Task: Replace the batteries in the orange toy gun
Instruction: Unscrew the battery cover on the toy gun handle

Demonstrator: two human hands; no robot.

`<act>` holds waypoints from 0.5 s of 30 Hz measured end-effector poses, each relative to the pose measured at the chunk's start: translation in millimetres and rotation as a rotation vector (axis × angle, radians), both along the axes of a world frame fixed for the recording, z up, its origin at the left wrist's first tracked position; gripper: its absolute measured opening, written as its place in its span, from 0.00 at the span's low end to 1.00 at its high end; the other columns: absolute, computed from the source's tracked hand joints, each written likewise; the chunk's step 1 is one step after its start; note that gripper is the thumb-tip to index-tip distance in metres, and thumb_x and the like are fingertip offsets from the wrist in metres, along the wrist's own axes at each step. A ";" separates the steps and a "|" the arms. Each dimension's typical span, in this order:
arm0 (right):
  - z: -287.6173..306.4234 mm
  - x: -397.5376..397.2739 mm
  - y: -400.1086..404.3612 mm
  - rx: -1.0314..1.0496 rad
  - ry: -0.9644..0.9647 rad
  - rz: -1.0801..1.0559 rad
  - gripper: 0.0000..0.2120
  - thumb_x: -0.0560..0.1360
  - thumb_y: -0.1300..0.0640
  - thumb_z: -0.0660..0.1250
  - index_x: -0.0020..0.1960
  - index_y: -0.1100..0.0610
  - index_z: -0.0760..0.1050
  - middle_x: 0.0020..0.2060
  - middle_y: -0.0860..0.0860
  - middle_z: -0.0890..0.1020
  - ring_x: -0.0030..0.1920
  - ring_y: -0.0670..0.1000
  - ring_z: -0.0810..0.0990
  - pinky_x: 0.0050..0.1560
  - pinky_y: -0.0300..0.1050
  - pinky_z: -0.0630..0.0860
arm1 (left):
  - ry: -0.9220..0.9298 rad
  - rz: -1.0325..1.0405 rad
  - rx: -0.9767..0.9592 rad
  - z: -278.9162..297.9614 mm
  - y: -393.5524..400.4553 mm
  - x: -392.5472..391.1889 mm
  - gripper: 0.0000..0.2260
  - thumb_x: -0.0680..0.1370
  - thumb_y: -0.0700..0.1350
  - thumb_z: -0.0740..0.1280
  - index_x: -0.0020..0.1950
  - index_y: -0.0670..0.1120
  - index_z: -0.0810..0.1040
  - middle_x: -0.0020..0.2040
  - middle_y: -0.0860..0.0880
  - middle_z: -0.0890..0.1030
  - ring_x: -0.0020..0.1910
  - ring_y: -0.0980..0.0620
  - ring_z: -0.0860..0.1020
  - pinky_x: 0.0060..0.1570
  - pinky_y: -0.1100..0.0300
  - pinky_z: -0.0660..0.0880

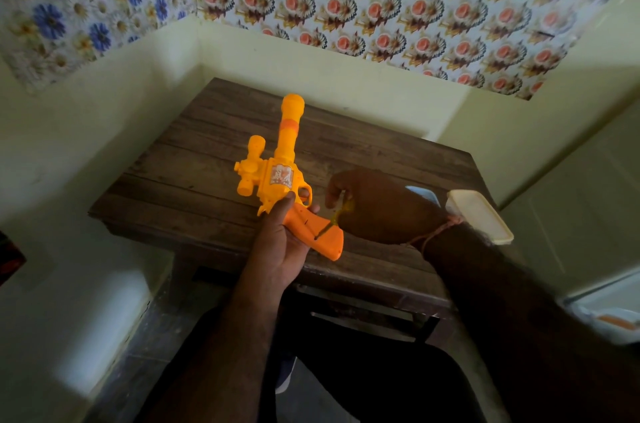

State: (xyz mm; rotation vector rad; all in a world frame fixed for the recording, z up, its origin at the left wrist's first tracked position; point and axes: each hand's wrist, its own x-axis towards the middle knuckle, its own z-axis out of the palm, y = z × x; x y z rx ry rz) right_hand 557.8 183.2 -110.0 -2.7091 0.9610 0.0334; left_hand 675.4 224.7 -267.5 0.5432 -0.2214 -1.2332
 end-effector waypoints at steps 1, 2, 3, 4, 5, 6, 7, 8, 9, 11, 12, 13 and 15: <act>-0.2 0.2 0.2 -0.002 -0.010 -0.011 0.08 0.72 0.56 0.68 0.51 0.54 0.77 0.47 0.48 0.76 0.46 0.47 0.74 0.44 0.40 0.69 | -0.004 -0.002 0.000 -0.3 -0.6 0.0 0.21 0.81 0.45 0.62 0.74 0.51 0.67 0.52 0.48 0.80 0.49 0.47 0.78 0.48 0.48 0.80; -0.9 0.3 0.4 -0.013 -0.013 -0.020 0.07 0.74 0.55 0.66 0.51 0.55 0.77 0.47 0.50 0.78 0.46 0.49 0.75 0.44 0.41 0.70 | -0.004 -0.005 0.004 -1.1 -0.9 0.4 0.21 0.80 0.46 0.63 0.74 0.51 0.67 0.53 0.47 0.79 0.51 0.46 0.78 0.53 0.44 0.78; -1.2 1.5 0.9 -0.042 0.002 -0.024 0.08 0.76 0.55 0.64 0.52 0.57 0.77 0.48 0.52 0.79 0.47 0.51 0.77 0.44 0.42 0.71 | -0.002 -0.007 0.006 -1.3 -1.2 0.9 0.22 0.80 0.46 0.64 0.74 0.52 0.68 0.54 0.47 0.79 0.52 0.46 0.77 0.55 0.43 0.77; -2.2 2.8 1.3 -0.072 0.024 -0.025 0.09 0.77 0.56 0.62 0.53 0.59 0.77 0.49 0.54 0.80 0.48 0.54 0.78 0.45 0.43 0.71 | -0.003 -0.010 0.006 -1.3 -1.2 1.3 0.22 0.79 0.46 0.65 0.74 0.52 0.68 0.53 0.47 0.79 0.51 0.46 0.77 0.53 0.44 0.77; -2.7 3.7 1.5 -0.087 0.031 -0.024 0.09 0.78 0.57 0.61 0.54 0.60 0.76 0.50 0.55 0.80 0.49 0.55 0.78 0.46 0.44 0.72 | -0.006 -0.012 0.002 -0.5 -0.6 1.4 0.23 0.79 0.46 0.65 0.74 0.52 0.68 0.53 0.48 0.79 0.49 0.47 0.78 0.49 0.46 0.78; -3.1 3.8 1.5 -0.073 0.016 -0.026 0.09 0.78 0.57 0.61 0.54 0.59 0.76 0.50 0.55 0.80 0.50 0.55 0.78 0.46 0.44 0.72 | -0.007 -0.011 0.004 -0.2 0.1 1.1 0.23 0.79 0.46 0.65 0.74 0.52 0.67 0.53 0.48 0.79 0.49 0.48 0.78 0.46 0.48 0.78; -2.1 3.5 1.6 -0.041 -0.014 -0.027 0.08 0.76 0.58 0.63 0.53 0.58 0.77 0.49 0.53 0.80 0.49 0.53 0.78 0.46 0.44 0.72 | -0.005 -0.008 0.009 0.1 0.7 1.0 0.22 0.79 0.46 0.64 0.74 0.52 0.67 0.53 0.48 0.79 0.49 0.48 0.78 0.44 0.49 0.79; -0.7 2.7 1.7 -0.013 -0.041 -0.028 0.08 0.75 0.58 0.65 0.53 0.56 0.77 0.46 0.50 0.78 0.48 0.51 0.77 0.44 0.42 0.71 | 0.000 -0.006 0.011 -0.3 0.7 1.1 0.22 0.80 0.46 0.64 0.74 0.52 0.67 0.54 0.48 0.79 0.50 0.48 0.78 0.44 0.49 0.79; 1.2 2.0 2.4 0.004 -0.058 -0.024 0.08 0.74 0.57 0.66 0.53 0.55 0.77 0.44 0.47 0.76 0.46 0.48 0.75 0.42 0.40 0.69 | 0.000 -0.004 0.014 -1.7 0.4 1.4 0.22 0.80 0.46 0.64 0.74 0.51 0.67 0.54 0.47 0.79 0.51 0.47 0.78 0.46 0.48 0.79; 4.9 1.4 2.5 0.014 -0.069 0.009 0.10 0.72 0.58 0.69 0.53 0.54 0.77 0.41 0.42 0.73 0.43 0.43 0.71 0.36 0.31 0.66 | -0.009 -0.003 0.023 -2.3 0.1 1.9 0.25 0.79 0.46 0.65 0.76 0.50 0.65 0.55 0.47 0.78 0.50 0.47 0.78 0.50 0.45 0.78; 6.3 1.2 2.4 0.020 -0.074 0.028 0.11 0.71 0.60 0.69 0.53 0.54 0.77 0.40 0.40 0.72 0.43 0.42 0.71 0.35 0.26 0.65 | -0.011 -0.006 0.030 -2.5 -0.6 2.1 0.26 0.79 0.47 0.65 0.76 0.49 0.65 0.56 0.46 0.78 0.50 0.47 0.78 0.51 0.45 0.78; 7.1 1.7 3.0 0.017 -0.080 0.041 0.11 0.70 0.61 0.70 0.53 0.55 0.77 0.39 0.39 0.72 0.43 0.41 0.71 0.35 0.24 0.66 | -0.011 -0.011 0.030 -3.1 -0.9 2.6 0.26 0.79 0.47 0.66 0.76 0.49 0.65 0.57 0.46 0.78 0.50 0.47 0.78 0.51 0.45 0.78; 7.0 1.3 4.4 0.014 -0.075 0.030 0.11 0.71 0.61 0.69 0.53 0.56 0.78 0.42 0.41 0.75 0.45 0.43 0.72 0.36 0.26 0.66 | -0.016 -0.019 0.028 -4.0 -1.6 2.5 0.25 0.79 0.47 0.65 0.76 0.50 0.65 0.59 0.45 0.78 0.52 0.46 0.78 0.55 0.43 0.77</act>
